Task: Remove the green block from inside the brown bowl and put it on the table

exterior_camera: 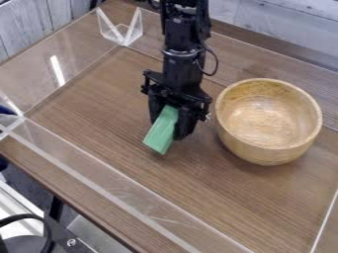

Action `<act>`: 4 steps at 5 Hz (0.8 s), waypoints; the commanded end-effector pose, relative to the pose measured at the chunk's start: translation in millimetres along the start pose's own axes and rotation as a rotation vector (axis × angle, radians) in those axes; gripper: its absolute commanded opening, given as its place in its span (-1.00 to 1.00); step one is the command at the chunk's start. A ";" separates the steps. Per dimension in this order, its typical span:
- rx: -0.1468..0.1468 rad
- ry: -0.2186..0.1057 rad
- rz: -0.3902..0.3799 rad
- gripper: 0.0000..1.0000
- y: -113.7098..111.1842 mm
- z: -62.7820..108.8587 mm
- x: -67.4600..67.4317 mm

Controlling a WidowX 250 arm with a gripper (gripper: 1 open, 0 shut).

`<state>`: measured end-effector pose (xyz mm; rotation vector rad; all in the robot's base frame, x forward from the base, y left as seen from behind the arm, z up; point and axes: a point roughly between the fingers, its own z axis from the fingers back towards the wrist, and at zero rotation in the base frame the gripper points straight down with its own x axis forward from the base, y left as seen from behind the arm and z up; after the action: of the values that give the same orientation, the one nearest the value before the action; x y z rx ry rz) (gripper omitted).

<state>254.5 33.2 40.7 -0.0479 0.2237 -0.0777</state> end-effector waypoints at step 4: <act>-0.005 -0.043 0.001 -1.00 5.2 4.4 7.1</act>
<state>255.7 34.2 34.2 -0.0594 0.2230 -0.0749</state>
